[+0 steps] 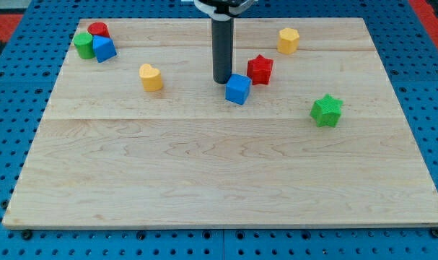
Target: Push the green circle and blue triangle right a bit
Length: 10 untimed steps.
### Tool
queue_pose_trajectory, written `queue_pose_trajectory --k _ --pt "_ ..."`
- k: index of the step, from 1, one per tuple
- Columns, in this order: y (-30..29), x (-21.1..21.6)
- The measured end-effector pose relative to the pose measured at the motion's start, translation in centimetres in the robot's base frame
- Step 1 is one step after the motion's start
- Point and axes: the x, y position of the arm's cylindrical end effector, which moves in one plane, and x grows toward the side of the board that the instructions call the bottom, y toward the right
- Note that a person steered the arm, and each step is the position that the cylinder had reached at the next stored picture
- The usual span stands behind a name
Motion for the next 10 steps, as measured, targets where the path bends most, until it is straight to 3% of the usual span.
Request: queue_pose_trajectory --k 3,5,7,10 --pt "3.5 6.1" --pt "2.6 6.0" --pt "2.4 4.9" --pt "-2.6 -2.1"
